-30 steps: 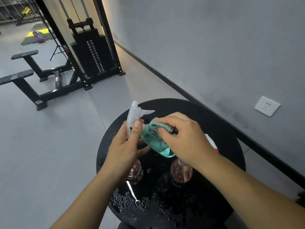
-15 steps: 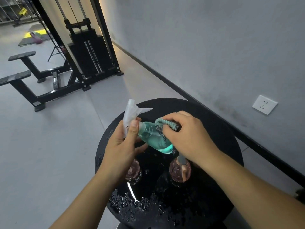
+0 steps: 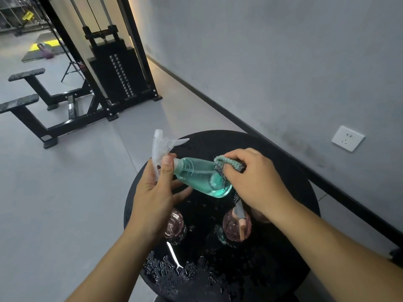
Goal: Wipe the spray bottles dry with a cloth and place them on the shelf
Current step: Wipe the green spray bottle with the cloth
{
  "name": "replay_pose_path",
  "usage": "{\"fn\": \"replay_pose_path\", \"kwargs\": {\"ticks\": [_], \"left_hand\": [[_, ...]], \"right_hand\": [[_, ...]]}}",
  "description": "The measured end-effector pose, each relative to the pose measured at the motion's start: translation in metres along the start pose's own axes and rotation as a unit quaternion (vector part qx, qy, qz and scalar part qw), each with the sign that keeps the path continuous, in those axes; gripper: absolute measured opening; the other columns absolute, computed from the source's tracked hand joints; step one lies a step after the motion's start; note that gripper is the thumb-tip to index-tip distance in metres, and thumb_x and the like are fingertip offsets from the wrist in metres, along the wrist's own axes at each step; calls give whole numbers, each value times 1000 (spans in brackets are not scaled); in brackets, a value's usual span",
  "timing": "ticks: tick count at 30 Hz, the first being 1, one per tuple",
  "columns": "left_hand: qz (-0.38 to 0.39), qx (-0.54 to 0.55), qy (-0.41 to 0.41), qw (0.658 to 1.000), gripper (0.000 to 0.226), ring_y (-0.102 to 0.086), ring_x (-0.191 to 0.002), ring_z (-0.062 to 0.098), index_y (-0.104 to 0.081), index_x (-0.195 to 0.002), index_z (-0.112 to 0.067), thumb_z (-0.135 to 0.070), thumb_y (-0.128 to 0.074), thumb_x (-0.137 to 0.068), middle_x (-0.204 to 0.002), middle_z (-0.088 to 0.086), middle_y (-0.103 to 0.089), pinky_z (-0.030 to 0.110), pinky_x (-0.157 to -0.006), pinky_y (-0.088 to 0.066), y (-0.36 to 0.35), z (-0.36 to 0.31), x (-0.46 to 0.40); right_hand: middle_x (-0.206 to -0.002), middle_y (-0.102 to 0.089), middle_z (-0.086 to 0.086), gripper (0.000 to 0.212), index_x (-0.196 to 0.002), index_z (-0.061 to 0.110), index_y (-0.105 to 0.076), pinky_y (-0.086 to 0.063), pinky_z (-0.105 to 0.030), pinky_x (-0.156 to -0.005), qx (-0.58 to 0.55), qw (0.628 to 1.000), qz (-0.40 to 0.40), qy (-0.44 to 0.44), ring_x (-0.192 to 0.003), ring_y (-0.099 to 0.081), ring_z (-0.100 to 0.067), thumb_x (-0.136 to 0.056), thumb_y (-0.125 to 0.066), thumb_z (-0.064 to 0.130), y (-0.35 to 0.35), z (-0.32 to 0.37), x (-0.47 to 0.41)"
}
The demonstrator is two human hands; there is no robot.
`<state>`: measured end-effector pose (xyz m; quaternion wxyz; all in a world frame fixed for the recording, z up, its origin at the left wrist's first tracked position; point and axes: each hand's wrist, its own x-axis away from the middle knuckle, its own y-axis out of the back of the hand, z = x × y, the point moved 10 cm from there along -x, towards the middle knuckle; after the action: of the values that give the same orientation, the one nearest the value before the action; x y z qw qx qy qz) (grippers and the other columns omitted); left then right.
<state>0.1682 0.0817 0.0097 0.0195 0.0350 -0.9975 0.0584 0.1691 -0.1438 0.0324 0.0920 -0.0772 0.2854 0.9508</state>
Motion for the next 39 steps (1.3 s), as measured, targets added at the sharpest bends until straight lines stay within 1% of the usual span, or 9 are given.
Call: {"fn": "replay_pose_path", "kwargs": {"ticks": [5, 11, 16, 22, 25, 29, 34, 36, 39], "left_hand": [[5, 9, 4, 1000, 42, -79, -106, 26, -64, -126, -25, -55, -54, -98, -112, -6, -79, 43, -86, -65, -3, -2, 0], [-17, 32, 13, 999, 44, -79, -106, 28, -66, -121, -27, -58, -56, -92, -113, -4, -79, 40, -82, -66, 1, -3, 0], [-25, 35, 23, 999, 41, -79, -106, 30, -68, -118, -26, -58, -56, -95, -119, 3, -77, 47, -88, -65, 0, -2, 0], [-50, 58, 48, 996, 31, -79, -103, 31, -70, -114, -26, -50, -53, -106, -116, 7, -78, 45, -85, -66, 1, -1, 2], [-51, 53, 55, 996, 32, -79, -104, 32, -69, -116, -23, -49, -51, -109, -122, 11, -75, 44, -84, -66, -1, 1, 4], [-47, 54, 63, 995, 30, -81, -97, 31, -67, -111, -22, -47, -51, -110, -114, 10, -79, 40, -77, -64, -6, 3, 8], [-61, 70, 62, 994, 29, -81, -98, 31, -67, -109, -22, -47, -52, -110, -113, 8, -79, 41, -80, -65, -4, 2, 9], [-62, 73, 61, 994, 28, -81, -96, 30, -66, -110, -23, -46, -51, -110, -113, 8, -79, 39, -78, -65, -6, 2, 10], [-57, 77, 67, 993, 27, -81, -89, 24, -64, -118, -23, -44, -48, -112, -111, 8, -77, 35, -73, -65, -13, 6, 12]], "right_hand": [[-110, -64, 19, 21, -113, 28, -76, -56, -14, -81, -57, 997, 1, 59, -103, -63, 3, -95, -72, 21, -3, 23, 7], [-105, -65, 16, 17, -107, 32, -75, -54, -13, -77, -29, 999, -34, -12, -93, -63, 1, -94, -71, 22, 12, -5, -1], [-107, -64, 20, 20, -110, 31, -76, -54, -12, -80, -59, 997, -9, 39, -101, -62, 5, -94, -72, 20, 3, 14, 5], [-105, -65, 15, 17, -108, 30, -75, -54, -12, -78, -34, 999, -40, 5, -93, -63, 2, -94, -72, 21, 13, -1, 0], [-109, -64, 16, 20, -113, 27, -75, -57, -17, -80, -37, 998, -33, 27, -98, -63, 2, -95, -71, 19, 7, 7, 4], [-112, -60, 18, 23, -117, 26, -74, -57, -16, -83, -39, 995, 4, 87, -106, -62, -1, -95, -72, 20, -8, 30, 12], [-106, -61, 16, 18, -104, 26, -75, -58, -22, -73, -26, 998, -24, 49, -93, -64, -2, -90, -72, 16, 2, 17, 6], [-105, -61, 16, 16, -103, 26, -75, -58, -22, -73, -34, 998, -33, 43, -93, -64, -1, -90, -73, 16, 4, 14, 7], [-110, -58, 19, 18, -110, 27, -74, -57, -16, -77, -38, 995, 0, 87, -101, -62, 0, -94, -74, 21, -9, 31, 15]]}}
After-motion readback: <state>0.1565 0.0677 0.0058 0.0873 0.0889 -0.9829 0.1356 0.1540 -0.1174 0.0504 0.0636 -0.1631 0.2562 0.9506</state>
